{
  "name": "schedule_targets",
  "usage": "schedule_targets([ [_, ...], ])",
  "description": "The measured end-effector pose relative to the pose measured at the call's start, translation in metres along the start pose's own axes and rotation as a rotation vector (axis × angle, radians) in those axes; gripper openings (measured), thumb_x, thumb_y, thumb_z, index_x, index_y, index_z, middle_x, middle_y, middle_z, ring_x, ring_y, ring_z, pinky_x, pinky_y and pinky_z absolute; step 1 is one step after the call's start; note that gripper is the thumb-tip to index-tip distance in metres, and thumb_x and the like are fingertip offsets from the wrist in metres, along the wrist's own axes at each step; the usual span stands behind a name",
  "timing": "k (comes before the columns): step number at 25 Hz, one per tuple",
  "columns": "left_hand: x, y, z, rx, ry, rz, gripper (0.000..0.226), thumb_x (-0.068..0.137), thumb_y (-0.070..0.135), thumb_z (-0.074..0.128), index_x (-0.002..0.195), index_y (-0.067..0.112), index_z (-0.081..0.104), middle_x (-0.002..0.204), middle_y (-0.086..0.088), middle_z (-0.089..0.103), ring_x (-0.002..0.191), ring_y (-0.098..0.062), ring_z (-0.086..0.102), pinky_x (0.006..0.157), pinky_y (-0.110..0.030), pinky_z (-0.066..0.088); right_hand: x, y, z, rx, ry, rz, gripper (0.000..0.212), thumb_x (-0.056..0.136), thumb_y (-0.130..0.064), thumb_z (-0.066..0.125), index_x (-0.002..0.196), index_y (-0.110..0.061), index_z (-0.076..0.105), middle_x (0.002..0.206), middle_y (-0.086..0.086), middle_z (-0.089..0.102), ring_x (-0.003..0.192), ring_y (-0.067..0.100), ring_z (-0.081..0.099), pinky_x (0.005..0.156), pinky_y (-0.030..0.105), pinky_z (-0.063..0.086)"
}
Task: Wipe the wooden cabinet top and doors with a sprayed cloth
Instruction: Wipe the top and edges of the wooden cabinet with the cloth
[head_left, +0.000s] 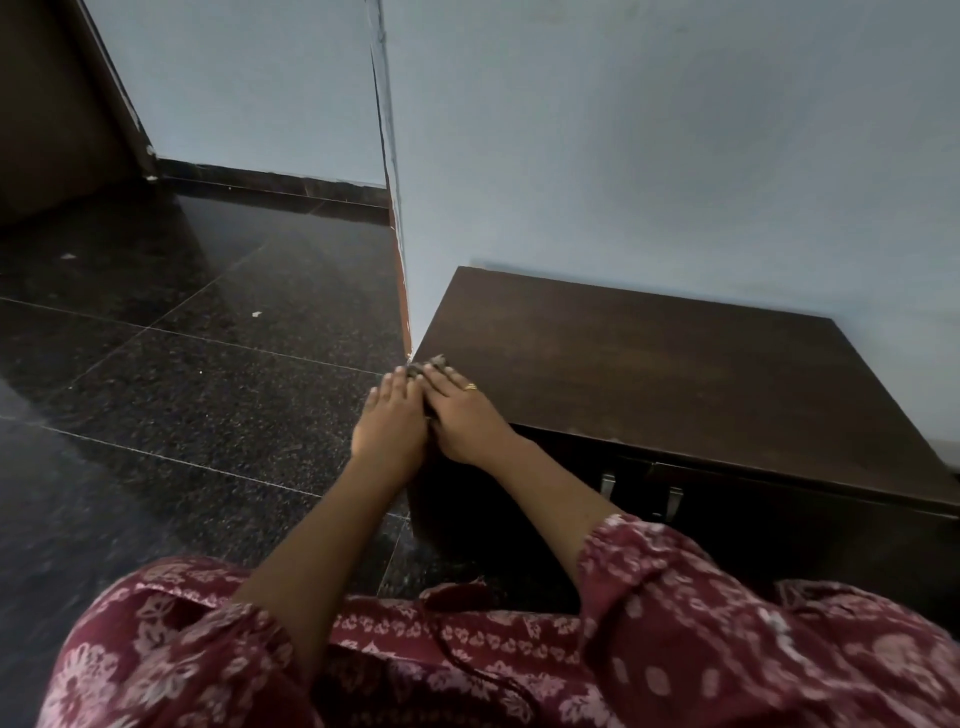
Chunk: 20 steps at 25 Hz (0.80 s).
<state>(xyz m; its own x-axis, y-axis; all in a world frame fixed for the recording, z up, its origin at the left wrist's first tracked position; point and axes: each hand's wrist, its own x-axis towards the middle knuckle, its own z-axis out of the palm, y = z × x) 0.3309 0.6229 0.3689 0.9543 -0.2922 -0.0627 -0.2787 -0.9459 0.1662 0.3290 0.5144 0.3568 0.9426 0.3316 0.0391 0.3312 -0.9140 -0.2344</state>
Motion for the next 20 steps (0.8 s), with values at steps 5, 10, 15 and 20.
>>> schedule_targets([
  [5, -0.007, -0.006, 0.000, -0.084, -0.028, -0.003, 0.052, 0.097, 0.009, 0.033, 0.145, -0.002, 0.017, 0.157, -0.022, 0.010, 0.147, -0.033, 0.009, 0.119, -0.041, 0.010, 0.001, 0.007, -0.011, -0.016, -0.071, -0.049, 0.054, 0.099, -0.018, 0.038, 0.147, -0.002, 0.019, 0.158, 0.017, 0.013, 0.148, 0.028, 0.008, 0.117, 0.027, 0.001],
  [10, -0.013, 0.050, 0.016, -0.104, -0.046, 0.142, 0.056, 0.094, 0.003, 0.029, 0.147, -0.001, 0.010, 0.158, -0.022, 0.004, 0.147, -0.034, 0.006, 0.118, -0.039, 0.009, -0.049, 0.061, -0.027, -0.096, -0.152, -0.075, 0.061, 0.093, -0.011, 0.041, 0.147, 0.000, 0.015, 0.158, 0.019, 0.010, 0.148, 0.028, 0.007, 0.121, 0.031, 0.003],
  [15, -0.019, 0.123, 0.026, -0.078, -0.091, 0.304, 0.056, 0.097, 0.007, 0.027, 0.148, -0.001, 0.006, 0.158, -0.022, 0.001, 0.148, -0.032, 0.003, 0.119, -0.038, 0.007, -0.116, 0.116, -0.040, -0.129, -0.167, 0.077, 0.063, 0.091, -0.015, 0.036, 0.148, -0.003, 0.010, 0.159, 0.016, 0.004, 0.148, 0.029, 0.004, 0.122, 0.031, 0.003],
  [20, -0.025, 0.144, 0.029, 0.011, -0.074, 0.352, 0.053, 0.099, 0.008, 0.021, 0.149, 0.002, 0.006, 0.159, -0.019, 0.000, 0.148, -0.028, 0.002, 0.121, -0.035, 0.004, -0.141, 0.107, -0.038, -0.130, -0.061, 0.226, 0.065, 0.092, -0.009, 0.042, 0.148, -0.004, 0.009, 0.160, 0.015, 0.003, 0.148, 0.027, 0.003, 0.119, 0.028, -0.001],
])
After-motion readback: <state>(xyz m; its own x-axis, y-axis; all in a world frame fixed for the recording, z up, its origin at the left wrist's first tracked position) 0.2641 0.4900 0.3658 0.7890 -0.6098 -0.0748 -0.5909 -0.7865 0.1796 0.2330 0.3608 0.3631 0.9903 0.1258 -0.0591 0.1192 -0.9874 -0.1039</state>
